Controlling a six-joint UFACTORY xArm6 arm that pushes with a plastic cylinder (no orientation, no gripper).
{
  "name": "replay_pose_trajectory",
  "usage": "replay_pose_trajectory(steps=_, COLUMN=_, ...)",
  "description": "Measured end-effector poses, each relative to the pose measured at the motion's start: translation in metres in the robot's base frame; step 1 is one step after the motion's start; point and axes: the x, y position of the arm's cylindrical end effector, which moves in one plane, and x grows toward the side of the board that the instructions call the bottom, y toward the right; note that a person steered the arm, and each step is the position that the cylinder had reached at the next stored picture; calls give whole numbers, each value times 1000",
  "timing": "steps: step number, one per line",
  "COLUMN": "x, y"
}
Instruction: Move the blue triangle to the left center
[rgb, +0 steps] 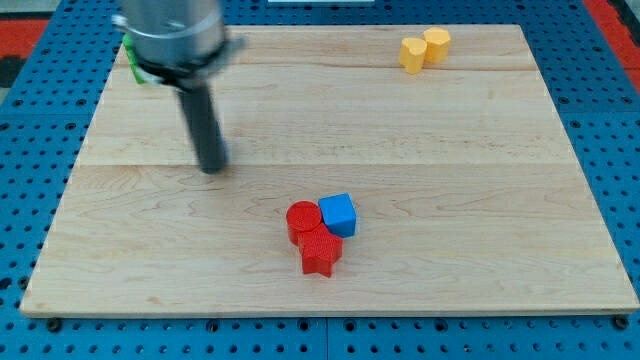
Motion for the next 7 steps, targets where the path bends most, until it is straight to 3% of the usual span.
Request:
replay_pose_trajectory(steps=1, x=-2, y=10)
replay_pose_trajectory(steps=2, x=-12, y=70)
replay_pose_trajectory(steps=3, x=-45, y=77)
replay_pose_trajectory(steps=5, x=-34, y=-9)
replay_pose_trajectory(steps=7, x=-11, y=7)
